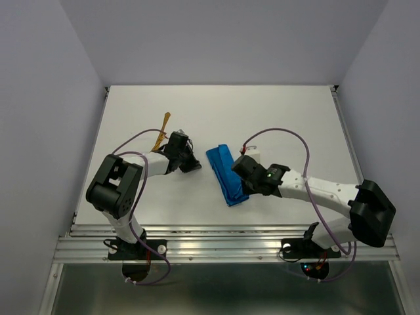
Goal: Fold the napkin into a case and place the utensils inside
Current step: Move the smaller rectangle folded napkin to the center of the board, then pick up the top corner of the smaller rectangle folded napkin from the center of the board.
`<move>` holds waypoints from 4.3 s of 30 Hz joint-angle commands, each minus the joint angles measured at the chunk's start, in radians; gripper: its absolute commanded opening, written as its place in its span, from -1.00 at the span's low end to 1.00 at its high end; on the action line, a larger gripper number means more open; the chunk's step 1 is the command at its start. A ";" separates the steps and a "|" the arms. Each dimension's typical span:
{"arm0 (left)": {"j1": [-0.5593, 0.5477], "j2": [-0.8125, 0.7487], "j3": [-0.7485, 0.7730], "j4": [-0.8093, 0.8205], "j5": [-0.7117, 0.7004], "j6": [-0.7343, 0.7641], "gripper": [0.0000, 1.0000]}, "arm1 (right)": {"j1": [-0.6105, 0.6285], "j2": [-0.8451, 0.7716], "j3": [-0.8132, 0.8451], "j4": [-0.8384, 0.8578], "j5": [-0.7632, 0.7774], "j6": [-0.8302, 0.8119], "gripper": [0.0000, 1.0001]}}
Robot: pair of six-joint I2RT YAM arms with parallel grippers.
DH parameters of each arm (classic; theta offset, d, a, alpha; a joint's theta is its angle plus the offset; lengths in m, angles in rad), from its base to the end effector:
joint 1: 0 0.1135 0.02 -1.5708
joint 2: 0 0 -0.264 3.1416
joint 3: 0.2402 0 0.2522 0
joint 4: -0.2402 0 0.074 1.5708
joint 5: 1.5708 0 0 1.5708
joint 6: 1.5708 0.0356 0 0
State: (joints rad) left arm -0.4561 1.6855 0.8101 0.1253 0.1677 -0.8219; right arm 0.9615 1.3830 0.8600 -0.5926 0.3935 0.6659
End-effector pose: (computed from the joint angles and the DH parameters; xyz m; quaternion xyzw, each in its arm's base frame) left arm 0.2964 -0.1520 0.1518 -0.1333 0.9046 -0.2987 0.2733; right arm 0.1599 0.2053 0.2065 -0.0971 0.9515 0.0300 0.2904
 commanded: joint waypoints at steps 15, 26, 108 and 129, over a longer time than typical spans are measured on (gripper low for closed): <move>0.010 -0.049 0.087 -0.039 0.036 0.058 -0.81 | -0.211 0.477 0.689 0.060 -0.047 -0.130 0.13; 0.043 -0.038 0.144 -0.062 0.064 0.055 -0.26 | -0.239 0.666 0.836 0.060 -0.054 -0.101 0.01; 0.046 0.197 0.273 -0.021 0.245 0.110 -1.00 | -0.222 0.677 0.835 0.139 -0.234 -0.086 -0.98; 0.046 0.198 0.271 -0.021 0.247 0.109 -1.00 | -0.222 0.669 0.835 0.131 -0.222 -0.109 -0.43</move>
State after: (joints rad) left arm -0.4107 1.8839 1.0496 0.0864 0.3981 -0.7296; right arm 0.7334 2.1006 1.6562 -0.4927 0.1581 0.5743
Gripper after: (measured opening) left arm 0.019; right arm 0.274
